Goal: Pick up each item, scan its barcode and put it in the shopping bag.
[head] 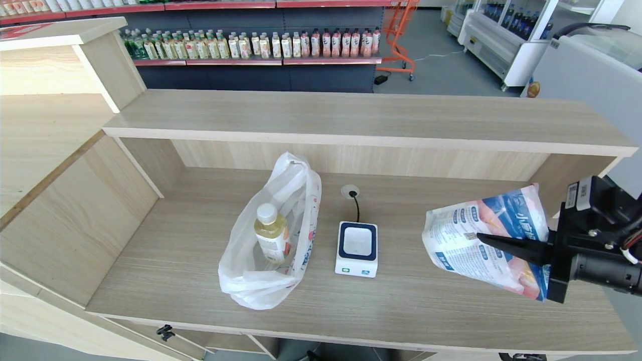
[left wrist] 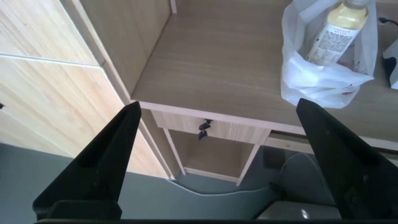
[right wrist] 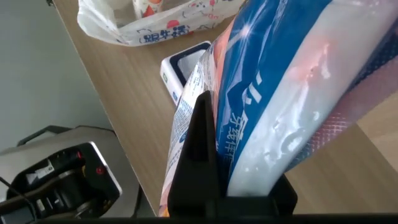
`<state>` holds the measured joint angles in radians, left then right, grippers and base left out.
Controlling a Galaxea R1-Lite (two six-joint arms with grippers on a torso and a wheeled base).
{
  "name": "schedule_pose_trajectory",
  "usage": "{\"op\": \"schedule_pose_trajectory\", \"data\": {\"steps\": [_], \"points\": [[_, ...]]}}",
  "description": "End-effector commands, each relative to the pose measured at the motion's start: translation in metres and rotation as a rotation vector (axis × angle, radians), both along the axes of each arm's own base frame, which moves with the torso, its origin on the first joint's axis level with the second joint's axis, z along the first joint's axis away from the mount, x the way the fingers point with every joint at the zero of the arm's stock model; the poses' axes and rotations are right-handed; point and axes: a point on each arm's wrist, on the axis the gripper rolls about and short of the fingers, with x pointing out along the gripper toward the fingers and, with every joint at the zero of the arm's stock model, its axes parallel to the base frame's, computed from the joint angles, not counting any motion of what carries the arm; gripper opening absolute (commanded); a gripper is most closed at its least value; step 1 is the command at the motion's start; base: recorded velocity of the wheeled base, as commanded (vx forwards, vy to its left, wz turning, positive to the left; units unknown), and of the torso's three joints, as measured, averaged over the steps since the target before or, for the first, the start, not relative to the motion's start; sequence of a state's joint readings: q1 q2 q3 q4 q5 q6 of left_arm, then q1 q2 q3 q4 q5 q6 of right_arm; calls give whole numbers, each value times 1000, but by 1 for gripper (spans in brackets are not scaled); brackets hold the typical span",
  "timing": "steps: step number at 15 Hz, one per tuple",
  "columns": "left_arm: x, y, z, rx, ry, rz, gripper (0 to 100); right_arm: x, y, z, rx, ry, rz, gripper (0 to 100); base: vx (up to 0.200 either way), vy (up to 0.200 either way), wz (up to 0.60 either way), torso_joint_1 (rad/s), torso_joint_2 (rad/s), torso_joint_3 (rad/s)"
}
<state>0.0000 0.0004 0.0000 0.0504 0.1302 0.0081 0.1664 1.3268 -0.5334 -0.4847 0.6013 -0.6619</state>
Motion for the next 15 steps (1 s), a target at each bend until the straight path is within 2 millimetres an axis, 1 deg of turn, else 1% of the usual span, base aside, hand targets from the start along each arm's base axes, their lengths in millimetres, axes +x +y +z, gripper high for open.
{"op": "schedule_pose_trajectory", "data": {"steps": [1,2,3,4,7,8,9,11,15], "points": [[0,0,0,1,0,0,100,12,4,-7,-9,35,8,0,200,200,0,2,7,2],[0,0,0,3,0,0,100,14,4,-9,-21,36,9,0,200,200,0,-2,2,7],[0,0,0,3,0,0,100,19,4,-14,-49,33,19,0,200,0,0,2,2,2],[0,0,0,1,0,0,100,22,4,-15,-62,27,21,0,0,0,0,0,0,0],[0,0,0,0,0,0,100,44,7,-23,-91,-10,32,0,0,0,0,0,0,0],[0,0,0,0,0,0,100,45,7,-23,-93,-12,31,0,0,0,0,0,0,0],[0,0,0,0,0,0,100,59,9,-32,-125,-64,45,0,0,0,0,0,0,0],[0,0,0,0,0,0,100,65,11,-38,-143,-82,57,0,0,0,0,0,0,0],[0,0,0,0,0,0,100,89,19,-48,-167,-124,174,0,0,0,0,0,0,0]]}}
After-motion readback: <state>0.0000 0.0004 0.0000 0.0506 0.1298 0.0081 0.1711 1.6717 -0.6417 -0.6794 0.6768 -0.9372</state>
